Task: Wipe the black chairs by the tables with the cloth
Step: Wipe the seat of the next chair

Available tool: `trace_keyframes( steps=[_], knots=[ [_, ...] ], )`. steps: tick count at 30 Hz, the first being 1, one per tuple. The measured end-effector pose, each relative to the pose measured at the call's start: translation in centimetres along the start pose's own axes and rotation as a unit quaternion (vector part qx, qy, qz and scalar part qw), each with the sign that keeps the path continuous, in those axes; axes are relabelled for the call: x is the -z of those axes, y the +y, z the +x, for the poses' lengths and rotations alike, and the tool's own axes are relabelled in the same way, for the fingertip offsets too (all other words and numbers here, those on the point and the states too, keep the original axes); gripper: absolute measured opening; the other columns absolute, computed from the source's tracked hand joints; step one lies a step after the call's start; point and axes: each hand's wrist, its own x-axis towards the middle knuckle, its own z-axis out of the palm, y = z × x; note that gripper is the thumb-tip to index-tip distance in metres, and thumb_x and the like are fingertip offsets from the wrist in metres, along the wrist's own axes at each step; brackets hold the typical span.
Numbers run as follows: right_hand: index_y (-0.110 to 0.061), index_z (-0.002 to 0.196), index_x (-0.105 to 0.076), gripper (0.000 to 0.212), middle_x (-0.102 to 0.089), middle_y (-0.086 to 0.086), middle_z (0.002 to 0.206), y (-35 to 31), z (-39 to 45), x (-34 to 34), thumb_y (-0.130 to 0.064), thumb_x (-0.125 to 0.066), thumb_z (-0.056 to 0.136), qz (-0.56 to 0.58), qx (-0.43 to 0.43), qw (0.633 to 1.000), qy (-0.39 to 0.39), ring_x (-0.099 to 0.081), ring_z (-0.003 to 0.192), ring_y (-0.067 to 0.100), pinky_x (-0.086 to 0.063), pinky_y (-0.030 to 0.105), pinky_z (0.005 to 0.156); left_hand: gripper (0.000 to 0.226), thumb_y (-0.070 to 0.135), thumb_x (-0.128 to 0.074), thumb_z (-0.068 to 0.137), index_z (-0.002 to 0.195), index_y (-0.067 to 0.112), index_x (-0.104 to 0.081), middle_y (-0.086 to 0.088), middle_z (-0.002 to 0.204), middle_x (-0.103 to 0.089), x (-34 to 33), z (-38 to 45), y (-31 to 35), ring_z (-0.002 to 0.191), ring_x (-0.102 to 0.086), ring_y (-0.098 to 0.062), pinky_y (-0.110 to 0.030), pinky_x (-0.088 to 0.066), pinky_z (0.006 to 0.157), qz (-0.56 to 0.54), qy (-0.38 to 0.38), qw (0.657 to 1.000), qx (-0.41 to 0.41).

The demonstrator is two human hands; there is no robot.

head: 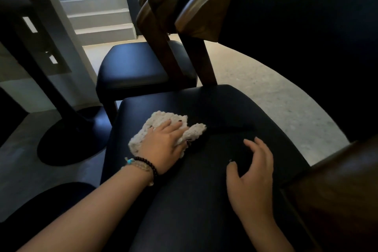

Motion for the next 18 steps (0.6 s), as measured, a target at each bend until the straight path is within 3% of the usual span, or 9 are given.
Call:
trace_keyframes(
  steps=[2, 6, 11, 14, 16, 18],
  knots=[
    [-0.009, 0.132, -0.052, 0.058, -0.045, 0.012, 0.144, -0.1, 0.1, -0.1, 0.002, -0.069, 0.078, 0.065, -0.002, 0.996, 0.056, -0.041, 0.136, 0.031, -0.036, 0.057, 0.107, 0.05, 0.04, -0.045, 0.098, 0.146, 0.033, -0.034, 0.007, 0.155, -0.03, -1.0, 2.4, 2.7, 0.146, -0.019, -0.019, -0.044, -0.015, 0.119, -0.043, -0.02, 0.999, -0.019],
    [-0.005, 0.132, -0.049, 0.057, -0.044, 0.019, 0.144, -0.1, 0.3, 0.1, 0.006, -0.065, 0.079, 0.117, -0.017, 0.987, 0.112, -0.041, 0.134, 0.036, -0.033, 0.061, 0.107, 0.05, 0.043, -0.037, 0.1, 0.148, 0.042, -0.024, 0.005, 0.16, -0.016, -3.9, 8.8, 8.1, 0.148, -0.006, -0.025, -0.059, -0.005, 0.116, 0.03, -0.098, 0.993, -0.059],
    [-0.006, 0.129, -0.052, 0.048, -0.04, 0.018, 0.147, 0.0, 0.3, -0.1, 0.003, -0.06, 0.082, 0.123, -0.012, 0.982, 0.142, -0.038, 0.136, 0.033, -0.031, 0.058, 0.11, 0.049, 0.04, -0.037, 0.1, 0.148, 0.04, -0.026, 0.001, 0.161, -0.013, -5.7, 13.8, 11.4, 0.147, -0.004, -0.028, -0.058, -0.002, 0.115, 0.059, -0.116, 0.986, -0.109],
    [-0.022, 0.13, -0.052, 0.046, -0.026, 0.0, 0.155, -0.2, 1.2, -0.8, -0.004, -0.057, 0.087, 0.003, -0.042, 0.996, 0.078, -0.023, 0.143, 0.016, -0.027, 0.047, 0.116, 0.051, 0.043, -0.036, 0.1, 0.149, 0.039, -0.024, -0.001, 0.161, -0.012, -5.6, 13.9, 10.9, 0.148, -0.005, -0.026, -0.056, -0.003, 0.116, 0.059, -0.116, 0.981, -0.145],
    [-0.022, 0.13, -0.052, 0.043, -0.034, -0.002, 0.15, -0.3, 2.5, -1.5, -0.007, -0.05, 0.09, -0.101, -0.021, 0.995, 0.019, -0.023, 0.142, 0.015, -0.027, 0.042, 0.116, 0.06, 0.051, -0.035, 0.098, 0.151, 0.039, -0.012, -0.004, 0.162, -0.007, -5.5, 13.3, 9.5, 0.148, -0.005, -0.025, -0.054, -0.002, 0.116, 0.061, -0.09, 0.979, -0.175],
    [-0.017, 0.132, -0.052, 0.04, -0.044, 0.0, 0.142, -0.7, 3.5, -2.5, -0.013, -0.045, 0.092, -0.179, 0.0, 0.984, -0.011, -0.031, 0.138, 0.019, -0.027, 0.04, 0.114, 0.075, 0.066, -0.033, 0.09, 0.149, 0.042, 0.007, -0.006, 0.162, 0.002, -5.8, 12.6, 7.8, 0.148, -0.001, -0.028, -0.061, 0.002, 0.112, 0.074, -0.039, 0.985, -0.147]
  ],
)
